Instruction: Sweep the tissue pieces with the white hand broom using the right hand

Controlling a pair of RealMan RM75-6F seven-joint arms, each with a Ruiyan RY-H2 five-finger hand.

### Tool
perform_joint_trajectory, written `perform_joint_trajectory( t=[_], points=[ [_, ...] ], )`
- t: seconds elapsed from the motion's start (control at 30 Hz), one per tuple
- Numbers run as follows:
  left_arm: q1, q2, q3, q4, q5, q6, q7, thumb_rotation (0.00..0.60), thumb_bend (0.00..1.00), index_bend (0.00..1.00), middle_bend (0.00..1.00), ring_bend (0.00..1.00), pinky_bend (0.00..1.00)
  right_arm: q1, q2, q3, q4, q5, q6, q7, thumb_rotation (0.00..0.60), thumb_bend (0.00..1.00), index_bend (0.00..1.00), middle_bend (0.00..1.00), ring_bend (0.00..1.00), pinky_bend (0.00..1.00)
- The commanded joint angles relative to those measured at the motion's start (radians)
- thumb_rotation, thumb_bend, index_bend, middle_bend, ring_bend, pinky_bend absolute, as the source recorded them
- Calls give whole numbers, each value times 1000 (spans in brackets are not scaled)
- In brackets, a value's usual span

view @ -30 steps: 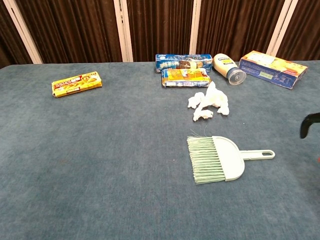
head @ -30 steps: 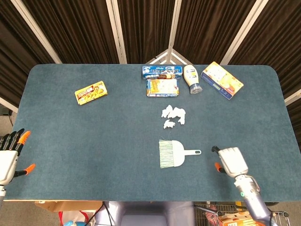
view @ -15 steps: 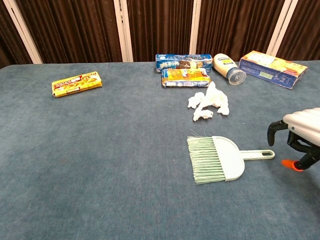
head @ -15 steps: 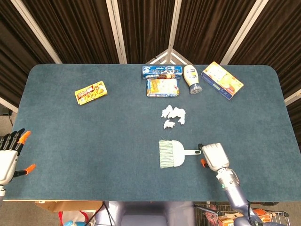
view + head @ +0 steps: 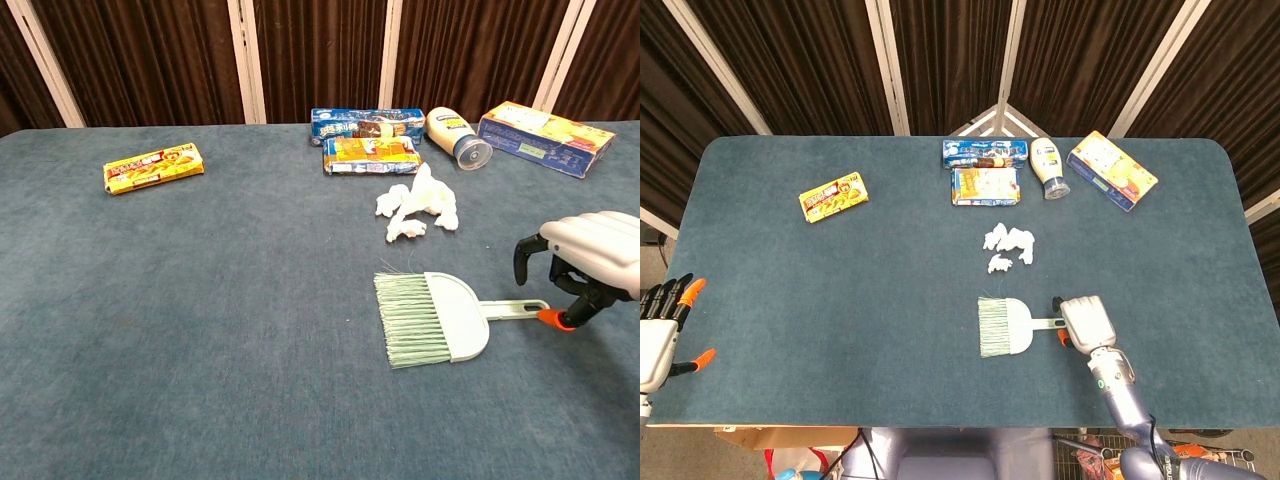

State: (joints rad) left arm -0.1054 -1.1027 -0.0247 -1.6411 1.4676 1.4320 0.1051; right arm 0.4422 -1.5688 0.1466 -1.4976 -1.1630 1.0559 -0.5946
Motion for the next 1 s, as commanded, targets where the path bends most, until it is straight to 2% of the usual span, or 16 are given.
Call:
perform_joint_trajectory(
  t=[0.03, 0.83, 0.93, 1.0],
  points=[
    [0, 0, 0, 0, -1, -1, 0, 600, 0, 0, 0, 0, 0, 7, -7, 1, 8, 12, -4, -6, 600, 317, 447, 926, 988, 972],
    [-2, -1, -1, 0, -8, -8, 1, 600, 0, 0, 0, 0, 0, 33, -78, -13, 57, 49, 2, 5, 600, 318, 478, 926, 988, 972],
    [-2, 0, -1, 0, -8, -8, 1, 600, 0, 0, 0, 0, 0, 35, -83, -16, 62, 54, 3, 5, 600, 338, 525, 926, 987, 972],
    [-2, 0, -1, 0, -9, -9, 1, 600, 0, 0, 0, 0, 0, 35, -85, -18, 63, 53, 5, 6, 600, 384, 607, 926, 988, 972]
  ],
)
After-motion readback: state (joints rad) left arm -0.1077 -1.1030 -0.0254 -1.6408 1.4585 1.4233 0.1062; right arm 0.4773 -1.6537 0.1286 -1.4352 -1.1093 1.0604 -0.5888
